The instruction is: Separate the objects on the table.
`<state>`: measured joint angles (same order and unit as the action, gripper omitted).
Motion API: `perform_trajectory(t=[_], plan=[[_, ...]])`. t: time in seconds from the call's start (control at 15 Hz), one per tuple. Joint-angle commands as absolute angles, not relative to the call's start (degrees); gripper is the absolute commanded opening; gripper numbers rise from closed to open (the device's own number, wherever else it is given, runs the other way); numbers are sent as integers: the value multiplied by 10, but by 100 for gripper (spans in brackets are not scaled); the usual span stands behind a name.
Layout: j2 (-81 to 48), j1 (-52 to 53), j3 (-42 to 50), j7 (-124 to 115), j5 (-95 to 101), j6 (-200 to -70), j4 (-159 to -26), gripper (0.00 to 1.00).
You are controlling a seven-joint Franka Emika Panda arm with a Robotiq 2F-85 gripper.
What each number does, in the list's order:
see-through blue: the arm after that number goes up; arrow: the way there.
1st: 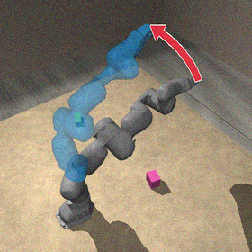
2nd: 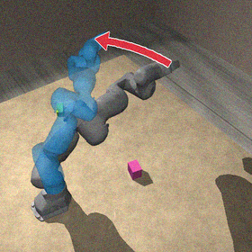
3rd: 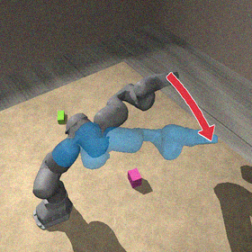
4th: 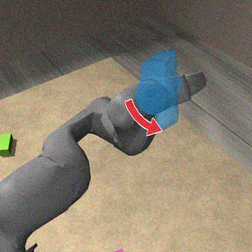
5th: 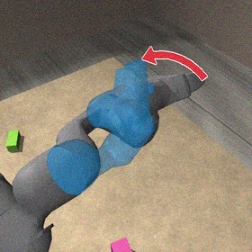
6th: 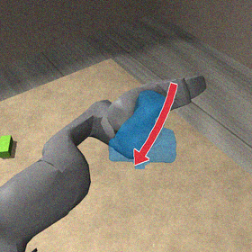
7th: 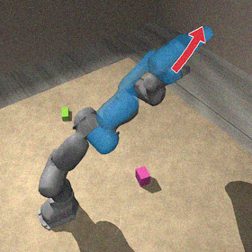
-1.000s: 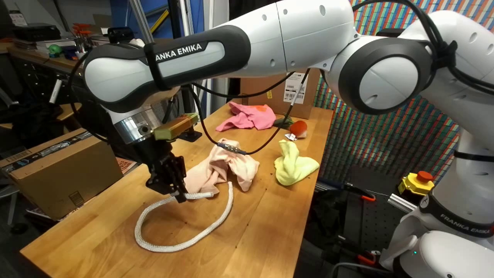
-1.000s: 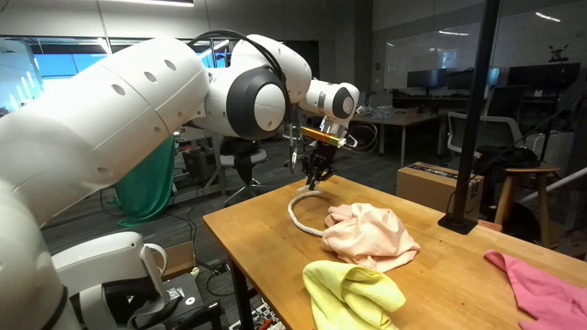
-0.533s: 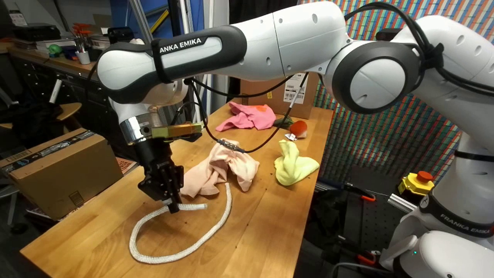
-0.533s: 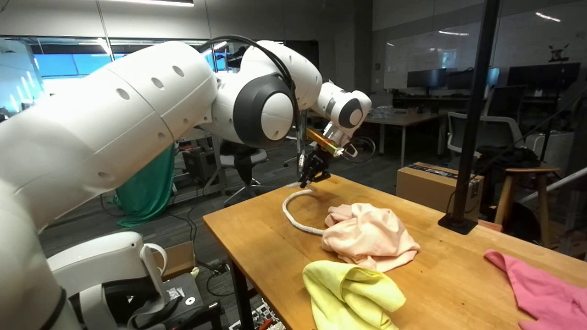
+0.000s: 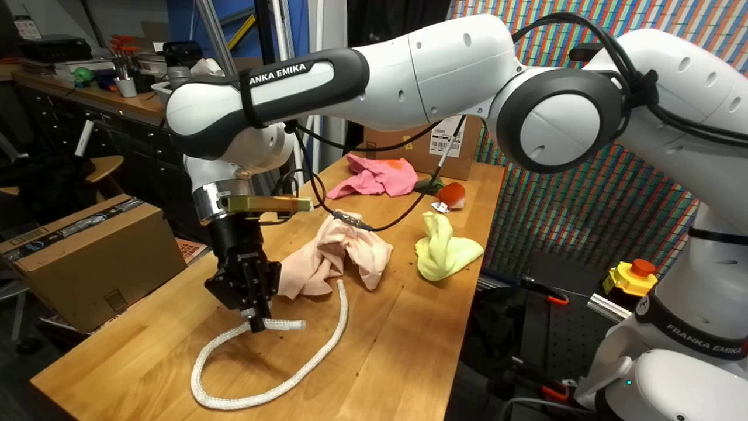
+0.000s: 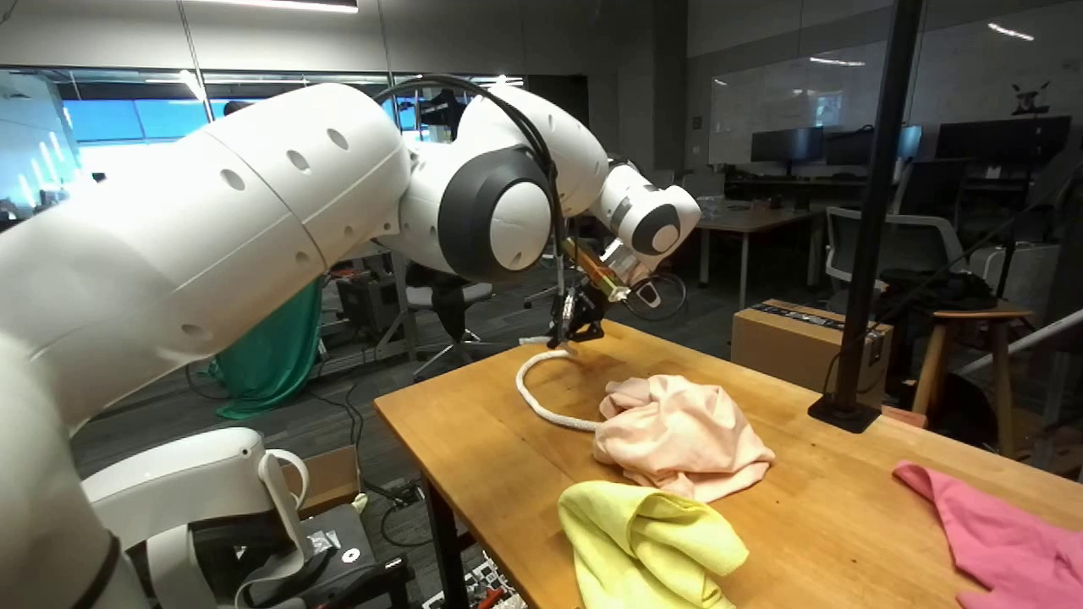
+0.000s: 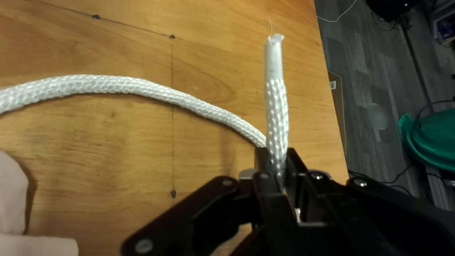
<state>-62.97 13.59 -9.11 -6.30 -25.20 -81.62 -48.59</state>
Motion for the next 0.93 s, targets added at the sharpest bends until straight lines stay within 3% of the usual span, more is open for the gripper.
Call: perform_trajectory(t=[0.0, 0.87], plan=[[-614, 133, -93, -78, -263, -825, -523, 14], [-503, 235, -58, -46, -37, -883, -659, 14]])
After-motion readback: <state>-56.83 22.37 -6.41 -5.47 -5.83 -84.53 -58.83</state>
